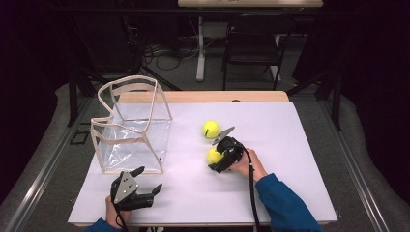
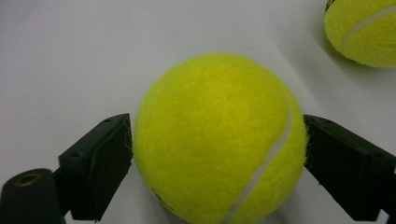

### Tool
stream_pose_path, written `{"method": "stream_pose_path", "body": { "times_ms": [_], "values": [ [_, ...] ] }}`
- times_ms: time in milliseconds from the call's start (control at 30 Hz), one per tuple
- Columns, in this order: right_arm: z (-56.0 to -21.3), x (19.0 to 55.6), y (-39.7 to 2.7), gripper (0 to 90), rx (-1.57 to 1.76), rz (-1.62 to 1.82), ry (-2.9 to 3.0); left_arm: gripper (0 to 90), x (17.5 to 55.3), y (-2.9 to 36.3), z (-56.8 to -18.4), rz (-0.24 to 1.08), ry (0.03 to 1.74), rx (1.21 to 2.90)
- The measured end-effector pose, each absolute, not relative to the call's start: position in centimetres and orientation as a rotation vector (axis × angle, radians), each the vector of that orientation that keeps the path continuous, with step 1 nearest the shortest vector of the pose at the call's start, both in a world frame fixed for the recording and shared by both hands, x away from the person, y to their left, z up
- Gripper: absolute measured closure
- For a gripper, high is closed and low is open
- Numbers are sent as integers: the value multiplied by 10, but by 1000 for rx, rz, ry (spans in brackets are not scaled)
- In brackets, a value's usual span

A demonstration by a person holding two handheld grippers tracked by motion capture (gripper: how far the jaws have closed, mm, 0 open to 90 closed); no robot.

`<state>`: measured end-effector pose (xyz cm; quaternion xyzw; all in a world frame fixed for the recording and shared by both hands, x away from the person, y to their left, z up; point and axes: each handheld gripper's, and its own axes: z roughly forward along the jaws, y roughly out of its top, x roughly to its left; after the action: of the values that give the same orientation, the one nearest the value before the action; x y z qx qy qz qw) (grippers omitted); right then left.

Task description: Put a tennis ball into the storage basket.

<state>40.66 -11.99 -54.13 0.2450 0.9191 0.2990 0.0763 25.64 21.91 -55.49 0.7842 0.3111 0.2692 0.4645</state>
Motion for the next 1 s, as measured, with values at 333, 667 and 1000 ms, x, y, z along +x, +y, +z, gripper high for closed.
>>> {"method": "stream_pose_path", "body": {
  "times_ms": [333,667,1000],
  "values": [
    [-544,406,-120,248,743,881,2766,161,257,219,-555,662,765,1929],
    [-544,405,-121,260,753,887,2765,161,257,219,-555,661,765,1926],
    [-542,403,-122,262,745,906,2753,161,257,219,-555,661,763,1925]
  ]
}}
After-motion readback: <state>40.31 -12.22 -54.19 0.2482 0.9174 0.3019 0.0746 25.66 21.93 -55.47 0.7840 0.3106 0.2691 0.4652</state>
